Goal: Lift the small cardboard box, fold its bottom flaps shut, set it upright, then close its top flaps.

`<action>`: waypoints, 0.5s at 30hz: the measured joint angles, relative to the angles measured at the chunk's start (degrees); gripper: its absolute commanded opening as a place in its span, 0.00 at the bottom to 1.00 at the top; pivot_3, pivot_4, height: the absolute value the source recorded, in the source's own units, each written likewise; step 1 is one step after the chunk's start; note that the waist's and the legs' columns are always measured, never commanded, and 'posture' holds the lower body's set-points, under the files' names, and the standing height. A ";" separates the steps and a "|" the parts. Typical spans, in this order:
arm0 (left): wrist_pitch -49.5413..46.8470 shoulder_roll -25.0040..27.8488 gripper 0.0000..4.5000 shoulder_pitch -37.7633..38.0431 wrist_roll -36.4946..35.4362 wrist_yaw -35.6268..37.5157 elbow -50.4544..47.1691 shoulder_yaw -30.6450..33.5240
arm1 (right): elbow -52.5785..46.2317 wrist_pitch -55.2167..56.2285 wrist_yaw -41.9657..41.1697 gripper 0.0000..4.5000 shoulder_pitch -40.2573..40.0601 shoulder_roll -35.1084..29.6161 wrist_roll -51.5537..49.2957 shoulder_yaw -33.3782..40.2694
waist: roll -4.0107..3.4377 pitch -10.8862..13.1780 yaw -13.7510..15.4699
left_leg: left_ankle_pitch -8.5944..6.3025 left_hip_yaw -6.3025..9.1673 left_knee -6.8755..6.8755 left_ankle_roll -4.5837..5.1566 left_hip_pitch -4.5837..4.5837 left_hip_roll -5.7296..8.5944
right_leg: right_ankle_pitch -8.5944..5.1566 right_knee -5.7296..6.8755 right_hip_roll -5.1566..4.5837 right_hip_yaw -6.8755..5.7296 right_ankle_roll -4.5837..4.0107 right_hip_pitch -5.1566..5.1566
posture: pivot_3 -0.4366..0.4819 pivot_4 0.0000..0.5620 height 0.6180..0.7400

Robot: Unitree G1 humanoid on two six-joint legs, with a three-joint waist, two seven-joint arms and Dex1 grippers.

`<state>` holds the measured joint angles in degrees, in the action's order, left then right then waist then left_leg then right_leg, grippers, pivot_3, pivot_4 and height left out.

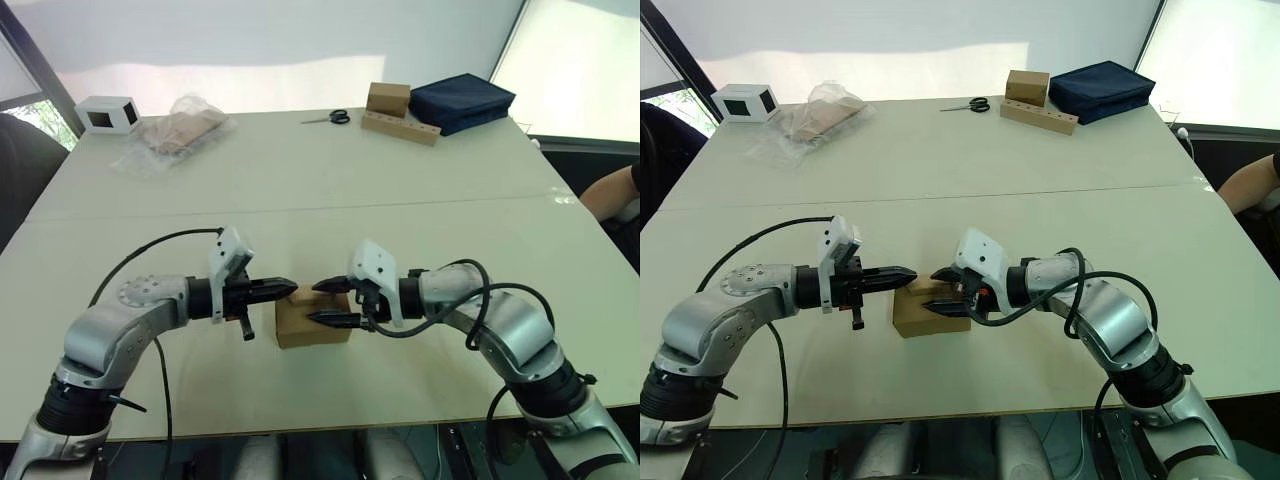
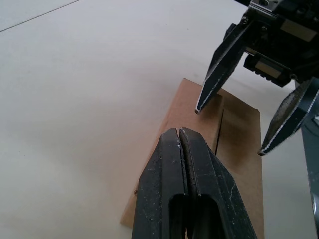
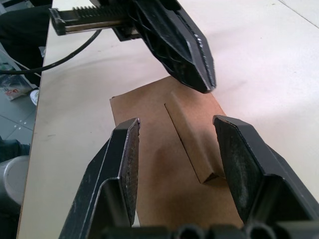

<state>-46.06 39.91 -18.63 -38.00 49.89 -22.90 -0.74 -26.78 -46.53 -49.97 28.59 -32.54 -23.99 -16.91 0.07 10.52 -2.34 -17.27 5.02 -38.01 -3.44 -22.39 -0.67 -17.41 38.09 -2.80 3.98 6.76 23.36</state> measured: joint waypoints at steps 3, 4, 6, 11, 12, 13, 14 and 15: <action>0.12 0.33 0.00 0.47 0.24 0.05 -0.52 -0.33 | -0.09 0.00 0.00 0.53 -0.71 -0.04 -0.70 0.43 | 0.00 0.00 -0.01 | 0.00 0.00 0.00 0.00 0.00 0.00 | 0.00 0.00 0.01 0.00 0.00 0.00 | 0.48 0.27 1.00; 0.22 0.42 0.00 0.51 0.47 0.06 -0.53 -0.47 | -0.15 -0.01 0.00 0.53 -0.90 -0.08 -0.88 0.47 | 0.00 0.00 0.00 | 0.00 0.00 0.00 0.00 0.00 0.00 | 0.00 0.00 0.01 0.00 0.00 0.00 | 0.48 0.27 1.00; 0.54 0.61 0.00 0.69 1.54 0.08 -0.59 -1.02 | -0.22 0.00 -0.04 0.53 -1.44 -0.31 -0.99 0.41 | 0.00 0.00 0.00 | 0.00 -0.01 0.00 0.00 0.00 0.00 | 0.00 0.00 0.01 0.00 0.00 0.00 | 0.48 0.27 1.00; 2.87 1.05 0.00 1.03 4.71 0.28 -0.90 -3.91 | -0.34 0.02 -0.13 0.53 -1.54 -1.70 -0.23 -1.19 | 0.00 0.00 0.01 | 0.00 -0.01 0.00 0.00 0.00 0.00 | 0.00 0.00 0.01 0.00 0.00 0.00 | 0.48 0.27 1.00; 3.45 1.24 0.00 1.04 5.24 0.45 -0.97 -4.44 | -0.54 0.26 -0.05 0.53 -1.51 -2.06 0.46 -1.89 | 0.00 0.00 0.01 | 0.00 0.00 0.00 0.00 0.00 0.00 | 0.00 0.00 0.01 0.00 0.00 0.00 | 0.48 0.27 1.00; 4.03 1.39 0.00 1.06 5.69 0.66 -0.99 -4.83 | -0.69 0.49 0.03 0.53 -1.47 -2.29 0.89 -2.28 | 0.00 0.00 0.02 | 0.00 0.00 0.00 0.00 0.00 0.00 | 0.00 0.00 0.01 0.00 0.00 0.00 | 0.48 0.27 1.00; 4.57 1.76 0.00 1.11 6.35 0.93 -1.14 -5.30 | -0.80 0.69 0.14 0.53 -1.37 -2.34 1.42 -2.72 | 0.00 -0.01 0.00 | 0.00 -0.01 0.00 0.01 0.00 0.00 | 0.00 -0.01 0.01 0.00 0.00 -0.01 | 0.48 0.27 1.00; 5.07 2.01 0.00 1.27 6.85 1.13 -1.51 -5.50 | -0.93 0.75 0.22 0.53 -1.33 -2.34 1.76 -3.04 | 0.00 -0.01 -0.02 | 0.00 -0.01 0.00 0.01 0.00 0.00 | 0.00 -0.01 0.01 0.00 0.00 -0.01 | 0.48 0.27 1.00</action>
<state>-40.99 41.92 -17.37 -31.15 51.02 -24.41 -6.24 -27.71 -45.79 -49.75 27.26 -34.88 -22.24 -19.95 0.08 10.51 -2.35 -17.27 5.01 -38.01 -3.43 -22.38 -0.67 -17.42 38.09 -2.78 3.98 6.75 23.35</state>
